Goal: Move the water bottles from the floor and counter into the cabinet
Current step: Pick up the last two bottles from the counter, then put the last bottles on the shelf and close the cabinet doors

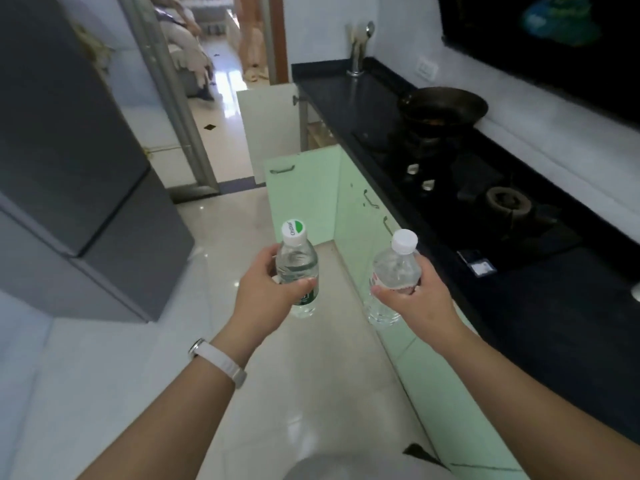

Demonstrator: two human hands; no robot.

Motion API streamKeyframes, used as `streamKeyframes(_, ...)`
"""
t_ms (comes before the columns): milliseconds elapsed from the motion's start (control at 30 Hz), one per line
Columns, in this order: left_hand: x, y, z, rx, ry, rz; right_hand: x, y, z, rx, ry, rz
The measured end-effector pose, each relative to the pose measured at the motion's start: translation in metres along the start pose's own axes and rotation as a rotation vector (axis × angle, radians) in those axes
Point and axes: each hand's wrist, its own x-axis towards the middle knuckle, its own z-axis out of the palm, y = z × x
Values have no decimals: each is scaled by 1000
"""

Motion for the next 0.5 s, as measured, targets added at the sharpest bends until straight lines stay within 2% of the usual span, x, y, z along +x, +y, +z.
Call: streamKeyframes(500, 63, -54, -140, -15, 317, -145, 101, -66, 182, -119, -347, -109)
